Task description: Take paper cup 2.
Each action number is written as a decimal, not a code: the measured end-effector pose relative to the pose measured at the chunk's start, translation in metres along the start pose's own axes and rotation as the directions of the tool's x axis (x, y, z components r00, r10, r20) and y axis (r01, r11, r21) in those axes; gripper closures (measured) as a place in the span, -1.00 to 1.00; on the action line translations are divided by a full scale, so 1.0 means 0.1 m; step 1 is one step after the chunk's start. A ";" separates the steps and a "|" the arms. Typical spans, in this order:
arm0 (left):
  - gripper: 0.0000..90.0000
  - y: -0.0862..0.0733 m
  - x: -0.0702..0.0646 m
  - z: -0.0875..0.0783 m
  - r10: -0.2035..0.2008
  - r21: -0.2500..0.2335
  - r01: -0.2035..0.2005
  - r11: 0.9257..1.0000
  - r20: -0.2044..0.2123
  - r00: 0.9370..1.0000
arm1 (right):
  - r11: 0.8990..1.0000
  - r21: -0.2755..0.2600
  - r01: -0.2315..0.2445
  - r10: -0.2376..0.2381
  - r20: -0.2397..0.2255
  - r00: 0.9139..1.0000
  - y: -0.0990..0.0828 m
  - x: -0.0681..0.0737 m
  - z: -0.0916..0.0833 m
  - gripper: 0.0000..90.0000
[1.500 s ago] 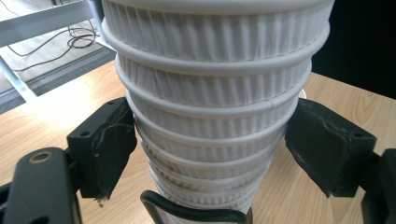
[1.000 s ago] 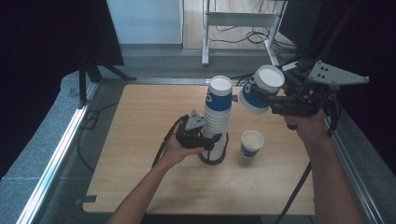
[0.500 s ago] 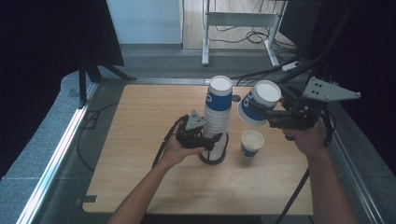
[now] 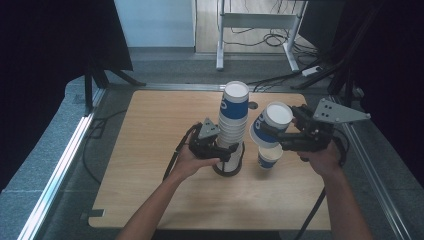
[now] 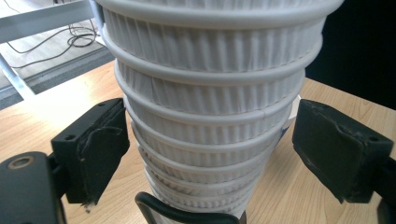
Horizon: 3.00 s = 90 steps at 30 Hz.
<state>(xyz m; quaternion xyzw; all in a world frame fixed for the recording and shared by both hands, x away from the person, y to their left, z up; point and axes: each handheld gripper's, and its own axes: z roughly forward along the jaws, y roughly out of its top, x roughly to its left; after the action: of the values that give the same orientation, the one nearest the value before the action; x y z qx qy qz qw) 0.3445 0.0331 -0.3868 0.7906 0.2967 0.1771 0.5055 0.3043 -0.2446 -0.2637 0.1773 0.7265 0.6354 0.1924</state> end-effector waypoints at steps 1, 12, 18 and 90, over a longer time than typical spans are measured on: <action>-0.76 0.00 0.00 -0.01 0.001 0.000 -0.001 1.000 0.000 1.000 | 1.000 0.002 0.000 0.000 -0.002 1.000 -0.02 0.01 0.00 -0.39; -0.78 -0.11 0.01 -0.14 0.017 0.019 -0.016 1.000 -0.028 0.999 | 1.000 0.016 -0.016 0.017 -0.030 0.999 -0.26 0.09 0.06 -0.40; -0.78 -0.24 0.02 -0.29 0.002 0.000 -0.002 1.000 -0.022 1.000 | 1.000 0.014 -0.025 0.026 -0.048 0.999 -0.37 0.15 0.09 -0.40; -0.83 -0.92 -0.46 -0.63 -0.006 -0.003 0.007 1.000 0.064 0.998 | 0.990 0.096 -0.100 0.107 -0.069 0.992 -1.53 0.70 0.83 -0.40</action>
<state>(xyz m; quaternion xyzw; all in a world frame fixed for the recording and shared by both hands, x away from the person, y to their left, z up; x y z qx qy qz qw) 0.2467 0.0758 -0.4424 0.7940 0.2827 0.1507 0.5167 0.2834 -0.1587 -0.4294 0.2000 0.7516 0.6162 0.1239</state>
